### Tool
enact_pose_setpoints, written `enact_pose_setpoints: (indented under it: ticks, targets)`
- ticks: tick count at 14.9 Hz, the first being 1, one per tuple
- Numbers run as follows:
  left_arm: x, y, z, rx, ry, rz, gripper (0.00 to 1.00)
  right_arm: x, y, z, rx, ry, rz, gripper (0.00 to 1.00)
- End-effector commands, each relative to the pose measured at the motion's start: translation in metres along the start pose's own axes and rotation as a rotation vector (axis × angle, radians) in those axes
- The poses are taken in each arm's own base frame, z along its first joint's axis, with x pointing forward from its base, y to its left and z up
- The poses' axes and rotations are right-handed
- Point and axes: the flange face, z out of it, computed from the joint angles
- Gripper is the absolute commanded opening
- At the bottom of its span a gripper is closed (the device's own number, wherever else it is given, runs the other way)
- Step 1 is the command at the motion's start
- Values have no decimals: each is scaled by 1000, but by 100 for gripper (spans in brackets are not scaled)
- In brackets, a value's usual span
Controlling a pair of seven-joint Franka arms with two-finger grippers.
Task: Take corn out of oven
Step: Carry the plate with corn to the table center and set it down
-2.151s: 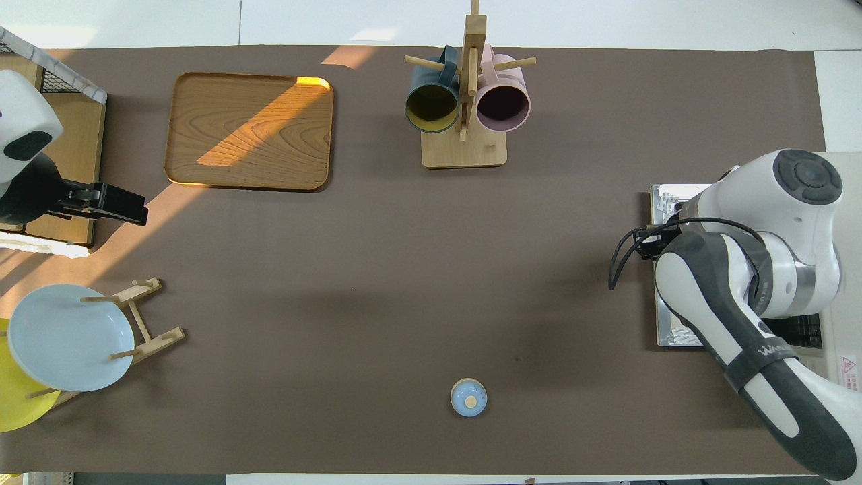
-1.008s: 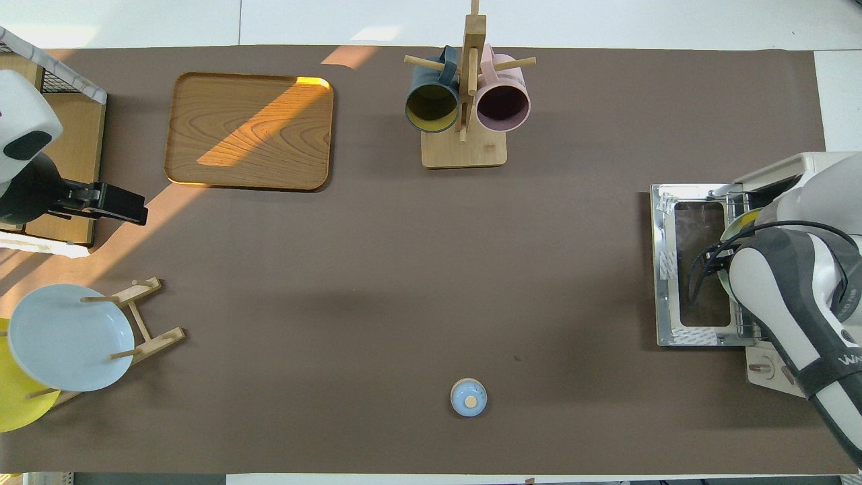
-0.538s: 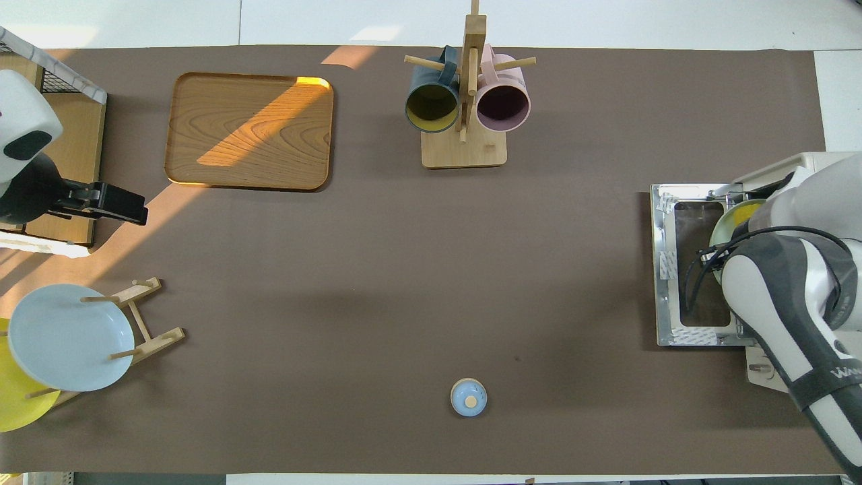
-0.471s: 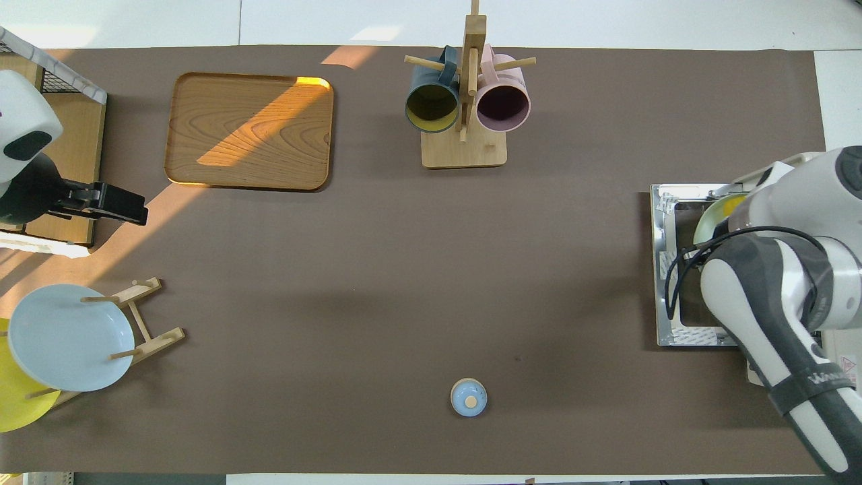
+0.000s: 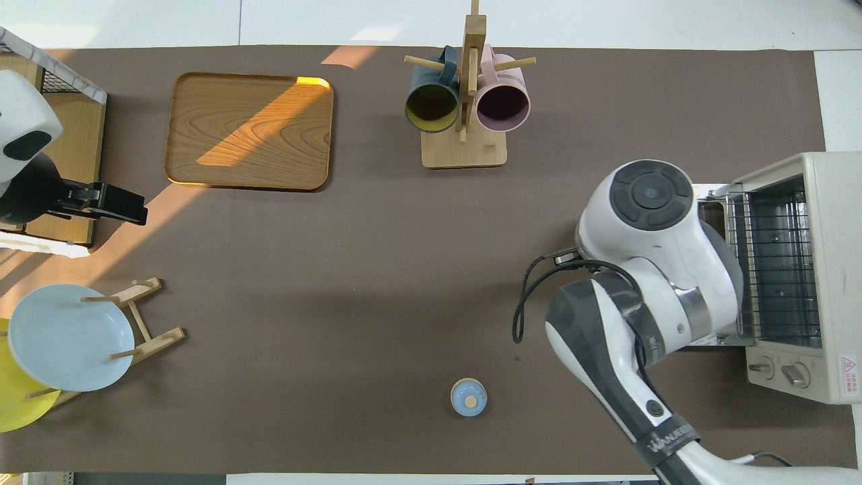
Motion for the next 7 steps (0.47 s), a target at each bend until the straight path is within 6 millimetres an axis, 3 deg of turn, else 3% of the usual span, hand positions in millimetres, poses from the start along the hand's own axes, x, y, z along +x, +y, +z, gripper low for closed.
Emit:
enact_pose_setpoints:
  ticks: [1,3,7]
  targets:
    - [-9,-5,-4,19,-3,7,100,18,-58,-15,-42,-15,69,0]
    - [-9,-4,-4,19,-3,9,100,17,-113,-4,-46,-17,129,0]
    - [-9,-6,-4,19,-4,4,100,21,-186,46,-34,12,224,0]
